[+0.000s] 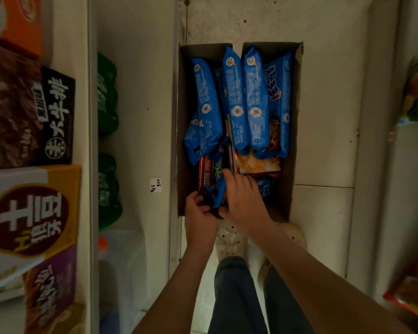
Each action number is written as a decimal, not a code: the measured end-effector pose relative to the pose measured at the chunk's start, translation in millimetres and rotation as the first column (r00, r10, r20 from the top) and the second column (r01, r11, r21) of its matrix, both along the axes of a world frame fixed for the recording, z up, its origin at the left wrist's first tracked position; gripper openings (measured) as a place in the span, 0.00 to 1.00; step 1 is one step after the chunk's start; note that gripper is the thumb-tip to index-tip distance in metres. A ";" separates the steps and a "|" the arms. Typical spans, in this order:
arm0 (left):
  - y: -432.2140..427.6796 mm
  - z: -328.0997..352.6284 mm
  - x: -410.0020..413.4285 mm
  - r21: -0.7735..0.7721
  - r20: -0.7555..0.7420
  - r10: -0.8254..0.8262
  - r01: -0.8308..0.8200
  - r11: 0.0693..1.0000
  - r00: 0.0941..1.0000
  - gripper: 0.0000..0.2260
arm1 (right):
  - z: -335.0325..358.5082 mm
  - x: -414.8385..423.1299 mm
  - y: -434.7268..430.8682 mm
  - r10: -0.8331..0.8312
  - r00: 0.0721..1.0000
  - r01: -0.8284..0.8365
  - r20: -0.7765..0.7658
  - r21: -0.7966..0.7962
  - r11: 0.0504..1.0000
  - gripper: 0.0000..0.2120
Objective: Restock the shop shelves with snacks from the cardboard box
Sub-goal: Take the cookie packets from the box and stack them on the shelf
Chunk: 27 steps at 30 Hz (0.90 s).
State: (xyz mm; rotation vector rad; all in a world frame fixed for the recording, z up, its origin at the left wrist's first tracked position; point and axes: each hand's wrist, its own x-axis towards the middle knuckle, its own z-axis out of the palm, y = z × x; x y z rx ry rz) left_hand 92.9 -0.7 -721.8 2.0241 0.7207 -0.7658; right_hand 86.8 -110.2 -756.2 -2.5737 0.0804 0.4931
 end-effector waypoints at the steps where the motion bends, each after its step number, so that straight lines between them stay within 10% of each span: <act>1: -0.5 2.6 -0.6 -0.016 -0.005 -0.003 0.003 1.000 1.000 0.23 | 6.5 -0.1 -3.3 -0.014 1.000 0.014 -0.001 0.020 1.000 0.47; 7: -10.5 11.9 3.8 -0.293 -0.148 -0.125 0.077 0.953 0.981 0.26 | 51.4 13.9 -22.7 -0.102 0.990 0.124 -0.097 0.255 0.959 0.45; 10: -14.4 20.4 7.7 -0.194 -0.126 -0.271 0.244 0.950 0.954 0.24 | 69.1 24.4 -29.8 -0.209 0.968 0.247 -0.138 0.385 0.889 0.45; 19: -36.0 37.9 44.2 -0.374 0.012 -0.170 0.162 0.913 0.985 0.15 | 81.0 55.1 -56.2 -0.500 0.765 0.630 -0.406 0.633 0.450 0.42; 27: -38.1 29.7 61.2 -0.258 -0.038 -0.010 0.000 0.966 0.999 0.21 | 62.8 64.2 -87.1 -0.661 0.719 0.694 -0.214 0.255 0.673 0.26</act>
